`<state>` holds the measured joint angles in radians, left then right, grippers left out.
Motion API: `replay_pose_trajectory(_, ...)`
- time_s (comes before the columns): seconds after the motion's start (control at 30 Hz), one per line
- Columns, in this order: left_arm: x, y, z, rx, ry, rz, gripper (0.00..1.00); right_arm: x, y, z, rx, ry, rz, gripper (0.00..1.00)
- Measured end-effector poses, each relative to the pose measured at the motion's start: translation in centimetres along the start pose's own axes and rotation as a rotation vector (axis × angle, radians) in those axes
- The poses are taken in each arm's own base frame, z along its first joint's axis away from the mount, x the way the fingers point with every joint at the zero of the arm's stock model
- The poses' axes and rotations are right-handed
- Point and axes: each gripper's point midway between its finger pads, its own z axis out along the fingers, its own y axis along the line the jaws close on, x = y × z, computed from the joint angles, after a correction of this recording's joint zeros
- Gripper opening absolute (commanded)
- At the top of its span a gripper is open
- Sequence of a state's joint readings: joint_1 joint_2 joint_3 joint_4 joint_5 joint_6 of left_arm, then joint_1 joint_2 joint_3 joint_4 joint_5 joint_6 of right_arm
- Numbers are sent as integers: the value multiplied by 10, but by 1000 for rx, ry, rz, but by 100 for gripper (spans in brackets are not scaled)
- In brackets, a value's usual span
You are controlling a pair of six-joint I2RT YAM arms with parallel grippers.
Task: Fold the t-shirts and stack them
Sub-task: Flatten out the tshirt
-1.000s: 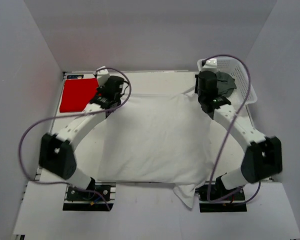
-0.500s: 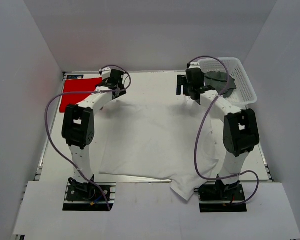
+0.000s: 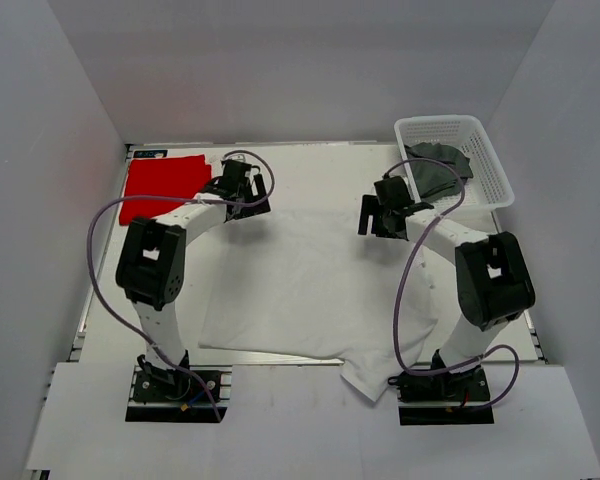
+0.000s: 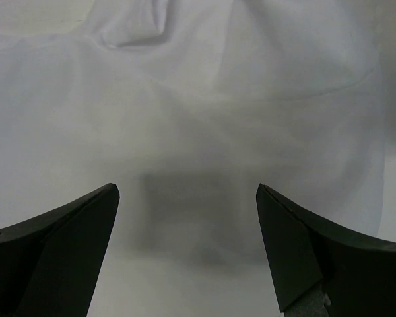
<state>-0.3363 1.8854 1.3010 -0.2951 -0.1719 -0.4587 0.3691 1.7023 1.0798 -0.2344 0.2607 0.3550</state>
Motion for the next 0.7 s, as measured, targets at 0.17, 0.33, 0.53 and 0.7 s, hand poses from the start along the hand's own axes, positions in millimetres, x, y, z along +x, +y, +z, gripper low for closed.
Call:
replay_pose_trajectory(0.17, 17, -3, 41, -11, 75, 31, 100, 18, -10, 28, 67, 69, 1, 90)
replay_pose_trajectory(0.33, 2, -2, 53, -47, 71, 19, 100, -9, 1, 55, 68, 44, 10, 90)
replay_pose_trajectory(0.53, -22, 17, 75, -156, 77, -6, 100, -40, 20, 81, 33, 16, -2, 90)
replay_pose_trajectory(0.7, -45, 30, 90, -189, 75, -51, 100, -67, 35, 101, 1, -15, -33, 90)
